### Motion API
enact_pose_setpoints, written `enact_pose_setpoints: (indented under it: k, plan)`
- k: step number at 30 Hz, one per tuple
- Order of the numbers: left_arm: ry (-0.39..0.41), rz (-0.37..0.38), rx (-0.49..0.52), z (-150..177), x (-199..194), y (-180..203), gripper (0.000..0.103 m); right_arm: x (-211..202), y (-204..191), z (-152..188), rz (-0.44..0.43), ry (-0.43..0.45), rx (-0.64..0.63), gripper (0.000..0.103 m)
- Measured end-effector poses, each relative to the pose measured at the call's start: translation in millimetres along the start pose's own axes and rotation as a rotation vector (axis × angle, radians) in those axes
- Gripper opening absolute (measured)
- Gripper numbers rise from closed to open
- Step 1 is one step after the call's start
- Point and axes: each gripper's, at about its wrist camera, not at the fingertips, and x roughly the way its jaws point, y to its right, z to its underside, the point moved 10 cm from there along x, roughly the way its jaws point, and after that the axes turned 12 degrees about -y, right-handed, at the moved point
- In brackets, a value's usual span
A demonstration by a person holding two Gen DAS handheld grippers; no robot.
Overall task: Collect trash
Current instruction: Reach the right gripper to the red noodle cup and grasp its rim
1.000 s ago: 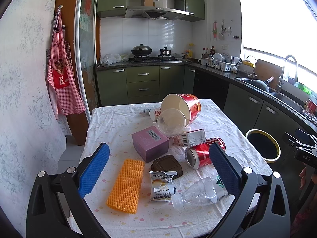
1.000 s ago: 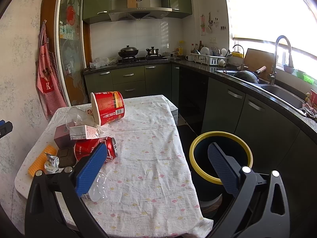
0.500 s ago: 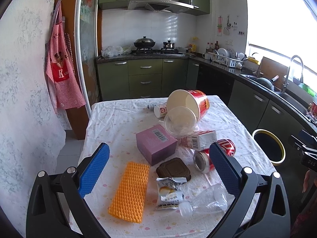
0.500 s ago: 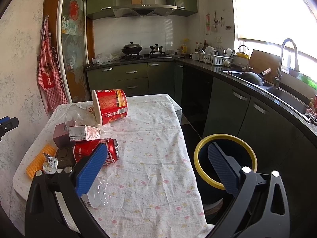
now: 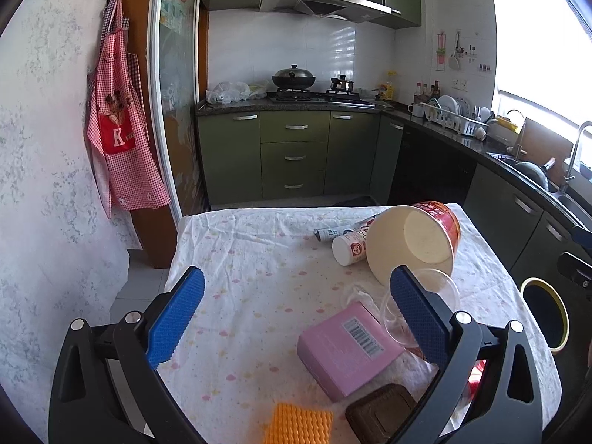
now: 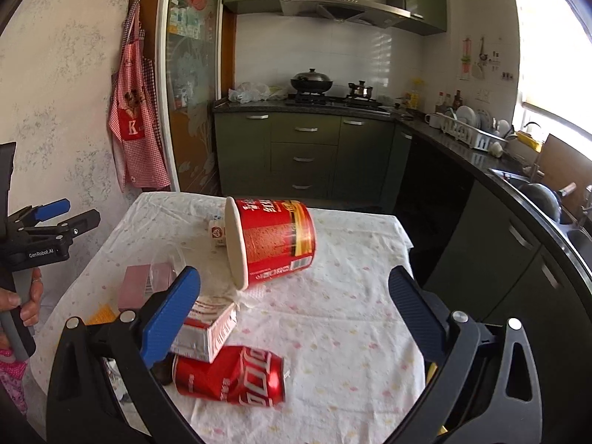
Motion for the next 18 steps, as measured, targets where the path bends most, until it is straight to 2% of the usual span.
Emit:
enact_pose_setpoints:
  k: [5,11,14,18]
  plan:
    - [0.000,0.005,-0.026,-17,42,-14,0.099,63,-19,-30,0.029,-0.085,-0.056,0.095]
    - [-0.029,0.051,-0.095,-17,87,-31,0.099,116,-39,-39,0.063,-0.158,-0.121,0.085]
    - [-0.054,0.065,-0.085,-9,98,-30,0.099,135,-36,-42,0.122,-0.172,-0.141,0.081]
    - [-0.047,0.061,-0.071,-4,101,-26,0.099,141,-11,-49,0.160,-0.146,-0.099,0.080]
